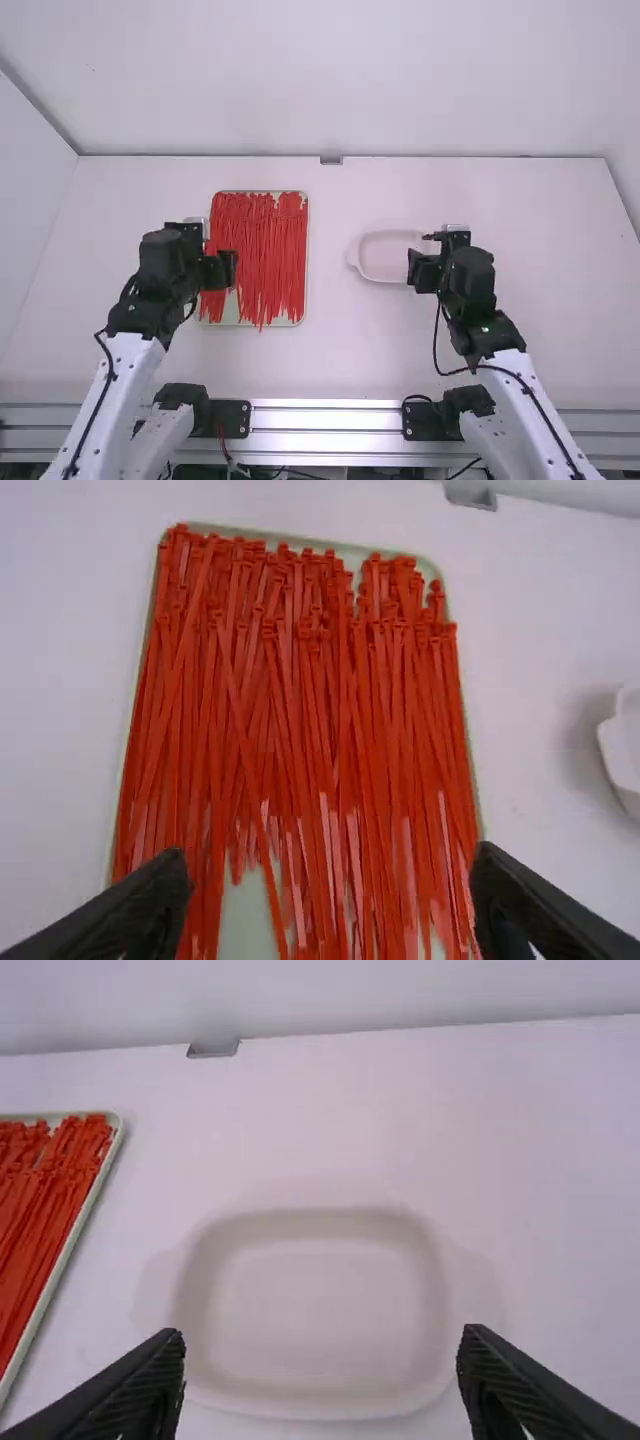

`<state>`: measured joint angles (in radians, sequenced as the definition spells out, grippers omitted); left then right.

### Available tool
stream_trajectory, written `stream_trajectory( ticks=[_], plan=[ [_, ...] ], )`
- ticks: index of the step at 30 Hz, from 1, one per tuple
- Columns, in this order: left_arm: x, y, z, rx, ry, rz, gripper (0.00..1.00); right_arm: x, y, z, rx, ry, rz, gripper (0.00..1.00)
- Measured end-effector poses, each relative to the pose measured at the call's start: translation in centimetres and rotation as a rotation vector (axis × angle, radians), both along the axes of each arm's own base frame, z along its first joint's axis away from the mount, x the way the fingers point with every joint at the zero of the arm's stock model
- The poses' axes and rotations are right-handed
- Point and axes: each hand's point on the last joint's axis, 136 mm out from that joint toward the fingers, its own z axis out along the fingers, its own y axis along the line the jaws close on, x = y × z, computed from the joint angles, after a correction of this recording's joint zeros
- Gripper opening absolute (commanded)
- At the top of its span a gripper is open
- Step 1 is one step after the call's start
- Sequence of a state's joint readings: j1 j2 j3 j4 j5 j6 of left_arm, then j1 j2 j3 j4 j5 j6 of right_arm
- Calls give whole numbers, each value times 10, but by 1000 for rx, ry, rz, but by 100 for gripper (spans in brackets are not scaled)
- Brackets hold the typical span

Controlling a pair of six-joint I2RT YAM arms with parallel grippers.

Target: Fasten the cable tie

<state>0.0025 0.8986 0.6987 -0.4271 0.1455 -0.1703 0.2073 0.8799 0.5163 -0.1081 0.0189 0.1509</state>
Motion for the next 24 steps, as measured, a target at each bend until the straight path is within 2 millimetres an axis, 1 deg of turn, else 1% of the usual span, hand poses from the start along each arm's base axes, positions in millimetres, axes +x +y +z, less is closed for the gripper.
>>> stream_trajectory(
  ticks=[3, 6, 12, 17, 24],
  plan=[
    [9, 0, 1, -10, 26, 8, 84, 5, 4, -4, 4, 34, 1, 84],
    [14, -4, -3, -19, 69, 5, 88, 11, 9, -6, 8, 61, 5, 88],
    [27, -6, -21, -42, 182, 26, 95, 21, 19, -14, 10, 116, 15, 94],
    [35, -7, -31, -52, 236, 34, 98, 26, 23, -16, 14, 135, 19, 97],
    [48, -8, -31, -60, 262, 39, 99, 27, 25, -20, 14, 153, 17, 98]
  ],
)
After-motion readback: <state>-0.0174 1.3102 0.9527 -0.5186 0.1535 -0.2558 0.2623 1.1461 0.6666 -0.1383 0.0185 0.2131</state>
